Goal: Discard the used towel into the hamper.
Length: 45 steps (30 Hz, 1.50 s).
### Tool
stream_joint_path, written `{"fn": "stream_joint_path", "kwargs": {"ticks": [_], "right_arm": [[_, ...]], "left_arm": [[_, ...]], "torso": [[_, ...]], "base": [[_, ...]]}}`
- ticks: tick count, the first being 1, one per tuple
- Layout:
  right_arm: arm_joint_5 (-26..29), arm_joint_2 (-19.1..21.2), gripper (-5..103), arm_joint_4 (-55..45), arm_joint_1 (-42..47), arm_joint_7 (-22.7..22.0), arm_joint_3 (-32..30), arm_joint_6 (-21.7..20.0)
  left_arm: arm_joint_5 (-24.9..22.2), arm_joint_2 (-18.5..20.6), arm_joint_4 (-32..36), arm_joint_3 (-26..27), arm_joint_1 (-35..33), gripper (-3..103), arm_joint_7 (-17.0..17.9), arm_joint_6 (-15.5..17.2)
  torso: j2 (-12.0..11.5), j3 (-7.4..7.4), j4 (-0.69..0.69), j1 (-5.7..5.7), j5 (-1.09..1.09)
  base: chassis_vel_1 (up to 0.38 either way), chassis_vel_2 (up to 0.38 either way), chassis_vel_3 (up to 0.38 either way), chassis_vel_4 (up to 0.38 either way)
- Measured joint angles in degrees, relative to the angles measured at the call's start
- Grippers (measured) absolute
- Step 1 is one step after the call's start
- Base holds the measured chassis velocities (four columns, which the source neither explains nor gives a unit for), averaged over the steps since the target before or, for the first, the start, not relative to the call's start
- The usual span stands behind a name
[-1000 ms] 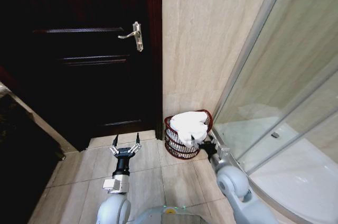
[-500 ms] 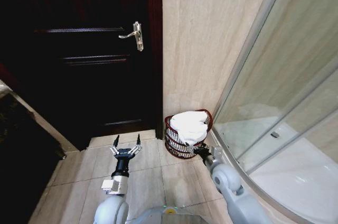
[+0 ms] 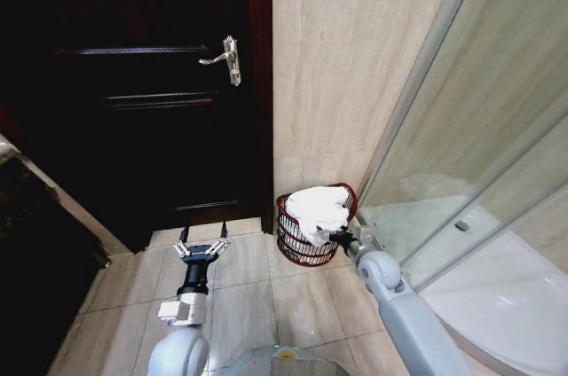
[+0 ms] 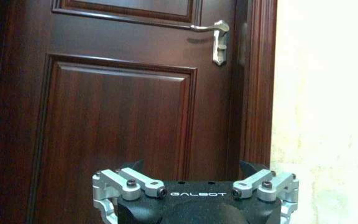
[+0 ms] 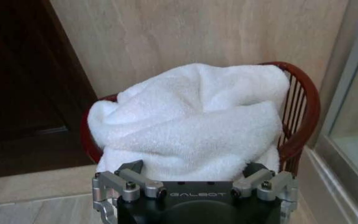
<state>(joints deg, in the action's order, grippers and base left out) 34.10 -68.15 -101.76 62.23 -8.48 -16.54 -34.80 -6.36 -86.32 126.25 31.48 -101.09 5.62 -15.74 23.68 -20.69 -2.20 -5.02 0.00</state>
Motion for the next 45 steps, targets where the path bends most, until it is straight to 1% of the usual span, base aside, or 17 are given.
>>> {"fn": "stream_joint_path", "kwargs": {"ticks": [11,16,18,22,27,31,39,41,43,45], "right_arm": [[1.7,-0.1,100,5.4,-6.5,0.8,2.0,-0.4],[2.0,-0.9,100,9.5,-10.4,1.4,3.4,-0.3],[2.1,-1.6,100,11.8,-13.8,1.6,4.6,-0.2],[2.2,-2.1,100,13.6,-16.1,1.6,5.6,-0.1],[4.0,-4.3,100,19.7,-22.7,0.3,9.1,-0.9],[4.8,-5.3,100,21.8,-24.1,-0.4,10.3,-1.8],[7.5,-6.8,100,24.0,-23.6,-2.5,11.5,-3.2],[9.2,-7.9,100,25.8,-24.3,-3.7,11.4,-3.7],[9.6,-8.1,100,26.1,-24.5,-3.9,11.3,-3.8],[12.7,-9.6,100,27.7,-25.7,-5.9,11.1,-4.8]], "left_arm": [[0.0,-0.8,-1.1,0.2,0.5,100,0.0,-0.2],[0.1,-1.0,-1.7,0.2,0.9,100,0.0,-0.2],[0.1,-1.2,-2.1,0.3,1.1,100,0.0,-0.2],[0.1,-1.4,-2.5,0.4,1.2,100,0.0,-0.2],[0.1,-1.7,-3.3,0.8,1.7,100,0.1,-0.4],[0.0,-1.7,-3.4,0.9,1.7,100,0.1,-0.5],[0.0,-1.7,-3.7,0.9,1.9,100,0.1,-1.0],[0.0,-1.8,-3.7,0.7,2.0,100,0.1,-1.1],[0.0,-1.8,-3.7,0.7,2.0,100,0.1,-1.1],[0.0,-1.8,-3.7,0.5,2.1,100,0.1,-1.2]], "torso": [[0.0,0.00,0.00,0.00,0.01],[0.0,0.00,0.01,0.00,0.00],[0.0,0.00,0.00,0.00,0.01],[0.0,0.00,0.00,0.00,0.01],[0.0,0.00,0.00,0.00,0.01],[0.0,0.00,0.00,0.00,0.01],[0.0,0.01,0.01,0.00,0.01],[0.0,0.01,0.01,0.00,0.01],[0.0,0.01,0.01,0.00,0.01],[0.0,0.01,0.01,0.00,0.02]], "base": [[0.000,0.000,0.000,0.000],[0.000,0.000,0.000,0.000],[0.000,0.000,0.000,0.000],[0.000,0.000,0.000,0.000],[0.000,0.000,0.000,0.000],[0.000,0.000,0.000,0.000],[0.000,0.000,0.000,0.000],[0.000,0.000,0.000,0.000],[0.000,0.000,0.000,0.000],[0.000,0.000,0.000,0.000]]}}
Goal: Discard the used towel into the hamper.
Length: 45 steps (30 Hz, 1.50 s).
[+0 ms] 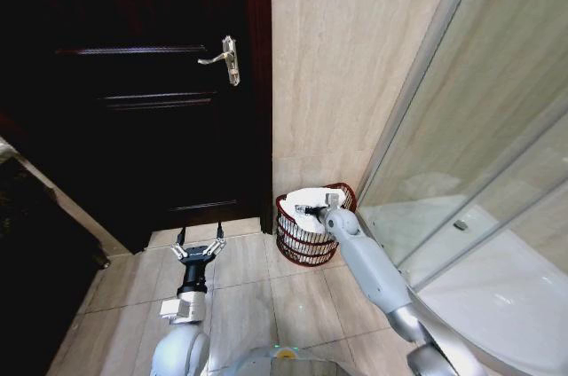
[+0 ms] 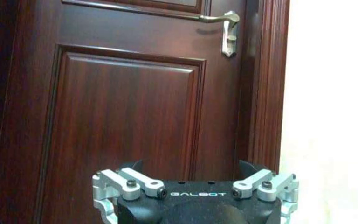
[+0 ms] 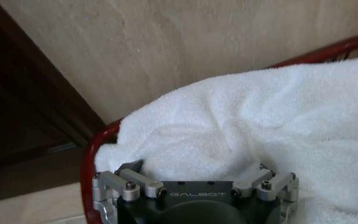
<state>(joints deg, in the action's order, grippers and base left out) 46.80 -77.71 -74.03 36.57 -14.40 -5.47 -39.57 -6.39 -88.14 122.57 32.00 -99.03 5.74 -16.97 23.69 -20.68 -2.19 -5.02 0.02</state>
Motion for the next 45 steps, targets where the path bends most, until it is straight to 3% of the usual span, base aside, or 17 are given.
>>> {"fn": "stream_joint_path", "kwargs": {"ticks": [6,17,24,35,40,43,45], "right_arm": [[2.9,-2.2,100,2.2,-1.3,-2.2,-0.2,-1.4],[3.3,-4.5,100,3.4,-0.1,-3.5,0.5,-1.9],[3.5,-4.0,100,0.8,0.5,-2.6,1.9,-0.6],[7.3,-4.1,100,-3.4,0.3,-6.1,4.8,-0.2],[1.2,-3.0,100,-4.6,1.2,-5.3,6.3,2.7],[-3.9,-0.3,100,-10.0,3.5,-3.7,6.7,4.8],[-4.3,0.7,100,-12.2,4.3,-3.8,6.6,5.0]], "left_arm": [[-0.2,0.0,-0.2,-0.1,0.4,100,0.0,-0.1],[-0.6,0.3,-0.5,-0.2,0.8,100,-0.1,-0.1],[-0.6,0.3,-0.7,-0.7,1.0,100,-0.2,-0.1],[-0.5,0.3,-0.3,-1.4,1.2,100,-0.3,0.0],[-1.0,0.5,0.2,-1.1,1.1,100,-0.3,-0.3],[-1.3,0.8,-0.2,-0.8,1.1,100,-0.3,-0.5],[-1.4,0.8,-0.4,-0.8,1.2,100,-0.3,-0.5]], "torso": [[0.0,0.00,0.00,0.00,0.00],[0.0,0.00,0.00,0.00,0.00],[0.0,-0.01,-0.01,0.00,-0.03],[0.0,-0.01,-0.02,0.00,-0.02],[0.0,-0.01,-0.03,0.00,-0.03],[0.0,-0.01,-0.03,0.00,-0.03],[0.0,0.00,-0.02,0.00,-0.03]], "base": [[0.000,0.000,0.000,0.000],[0.000,0.000,0.000,0.000],[0.000,0.000,0.000,0.000],[0.000,0.000,0.000,0.000],[0.000,0.000,0.000,0.000],[0.000,0.000,0.000,0.000],[0.000,0.000,0.000,0.000]]}}
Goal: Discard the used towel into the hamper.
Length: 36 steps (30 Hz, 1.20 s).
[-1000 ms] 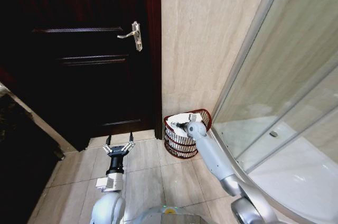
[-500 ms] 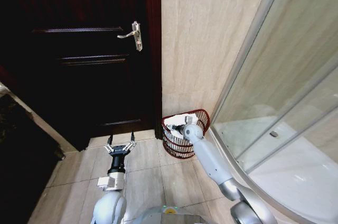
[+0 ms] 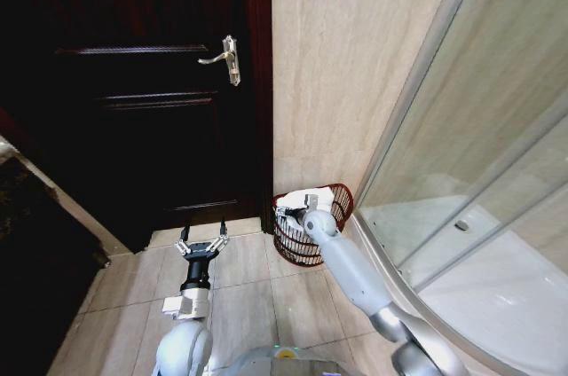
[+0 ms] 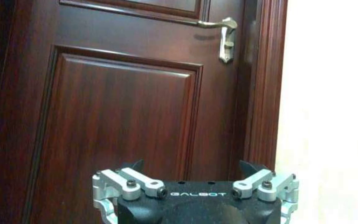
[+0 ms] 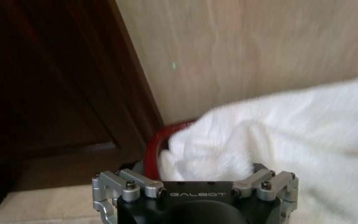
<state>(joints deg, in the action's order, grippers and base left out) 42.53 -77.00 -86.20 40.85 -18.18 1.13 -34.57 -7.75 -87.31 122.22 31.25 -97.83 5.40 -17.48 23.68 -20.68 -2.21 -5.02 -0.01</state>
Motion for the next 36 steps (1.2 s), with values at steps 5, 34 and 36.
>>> {"fn": "stream_joint_path", "kwargs": {"ticks": [5,34,36], "right_arm": [[-0.1,4.2,100,-8.7,4.0,-0.8,-2.0,0.6],[-28.7,2.8,100,-37.1,46.2,11.1,-33.7,29.7],[-29.6,2.5,100,-37.5,47.0,11.1,-34.7,30.8]], "left_arm": [[-0.1,0.3,-0.3,0.0,0.4,100,0.1,0.4],[1.0,-0.6,1.5,-0.7,0.3,100,0.7,4.8],[1.2,-0.6,1.8,-1.1,0.3,100,0.7,5.2]], "torso": [[0.0,0.00,0.00,0.01,-0.01],[0.0,0.01,0.02,0.01,0.00],[0.0,0.00,0.02,0.01,0.01]], "base": [[0.000,0.000,0.000,0.000],[0.000,0.000,0.000,0.000],[0.000,0.000,0.000,0.000]]}}
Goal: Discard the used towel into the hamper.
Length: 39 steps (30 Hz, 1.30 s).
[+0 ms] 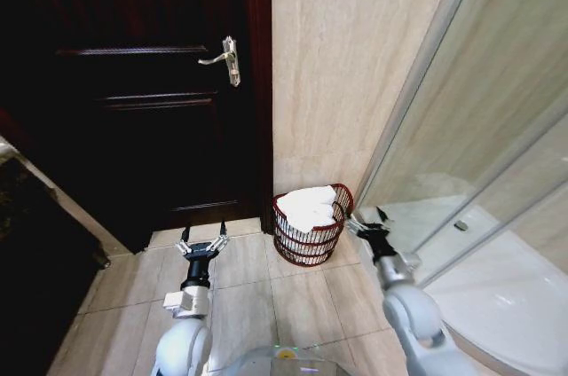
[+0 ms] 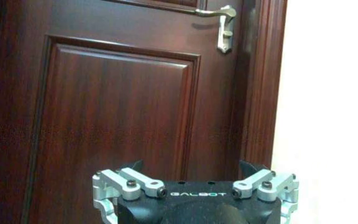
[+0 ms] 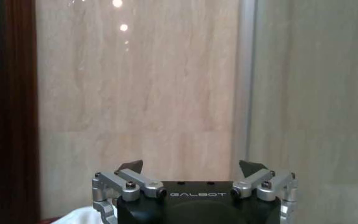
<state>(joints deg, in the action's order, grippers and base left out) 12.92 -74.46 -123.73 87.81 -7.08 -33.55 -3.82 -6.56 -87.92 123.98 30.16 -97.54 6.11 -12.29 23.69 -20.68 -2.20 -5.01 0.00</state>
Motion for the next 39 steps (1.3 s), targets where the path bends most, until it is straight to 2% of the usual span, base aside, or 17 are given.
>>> {"fn": "stream_joint_path", "kwargs": {"ticks": [9,24,39], "right_arm": [[-2.1,-1.6,100,-2.0,1.4,-0.1,-0.9,0.9],[-2.5,-4.1,100,-2.2,-0.7,-1.1,2.0,-1.8],[-3.8,-6.3,100,-2.0,-0.2,-1.5,1.7,-2.0]], "left_arm": [[1.0,-0.1,0.4,-0.1,-0.5,100,0.2,0.5],[0.1,0.0,-0.5,1.8,-0.8,100,0.1,-0.3],[-0.2,0.2,-2.5,1.2,0.2,100,1.0,-1.7]], "torso": [[0.0,0.00,0.00,-0.01,0.00],[0.0,-0.01,-0.01,-0.01,0.00],[0.0,-0.01,0.00,-0.01,0.00]], "base": [[0.000,0.000,0.000,0.000],[0.073,0.068,0.068,0.075],[0.029,0.027,0.027,0.026]]}}
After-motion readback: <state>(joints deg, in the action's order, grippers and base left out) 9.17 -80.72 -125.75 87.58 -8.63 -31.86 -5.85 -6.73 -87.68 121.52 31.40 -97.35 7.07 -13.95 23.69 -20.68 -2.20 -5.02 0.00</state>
